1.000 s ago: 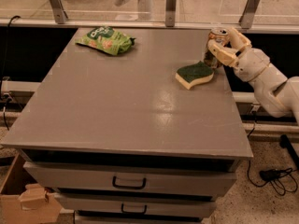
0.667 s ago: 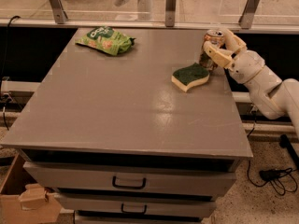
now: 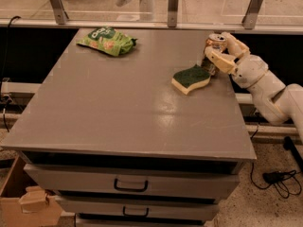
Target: Move orange can near sponge
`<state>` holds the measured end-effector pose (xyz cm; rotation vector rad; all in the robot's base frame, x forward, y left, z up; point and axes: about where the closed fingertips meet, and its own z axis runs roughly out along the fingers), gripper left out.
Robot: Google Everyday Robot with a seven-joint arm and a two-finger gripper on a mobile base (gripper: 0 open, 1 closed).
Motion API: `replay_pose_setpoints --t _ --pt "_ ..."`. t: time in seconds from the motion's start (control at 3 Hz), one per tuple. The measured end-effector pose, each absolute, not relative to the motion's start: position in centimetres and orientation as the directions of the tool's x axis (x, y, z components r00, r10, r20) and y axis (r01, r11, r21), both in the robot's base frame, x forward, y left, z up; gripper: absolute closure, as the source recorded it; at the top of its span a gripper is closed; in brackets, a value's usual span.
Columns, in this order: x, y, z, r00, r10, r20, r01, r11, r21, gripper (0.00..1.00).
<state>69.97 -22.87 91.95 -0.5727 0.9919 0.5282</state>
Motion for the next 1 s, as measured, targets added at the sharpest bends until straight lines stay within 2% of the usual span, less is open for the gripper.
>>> replay_pose_setpoints --t 0.33,0.67,1.0 --pt "69.8 -23.1 91.4 0.440 0.149 -0.885 -0.647 0.737 -0.198 0.00" --pt "69.6 -23.5 91.1 0.438 0.144 -0.887 -0.639 0.744 -0.194 0.00" --pt "69.4 -26.4 93.3 0.482 0.075 -0.873 -0.585 0.770 -0.257 0.00"
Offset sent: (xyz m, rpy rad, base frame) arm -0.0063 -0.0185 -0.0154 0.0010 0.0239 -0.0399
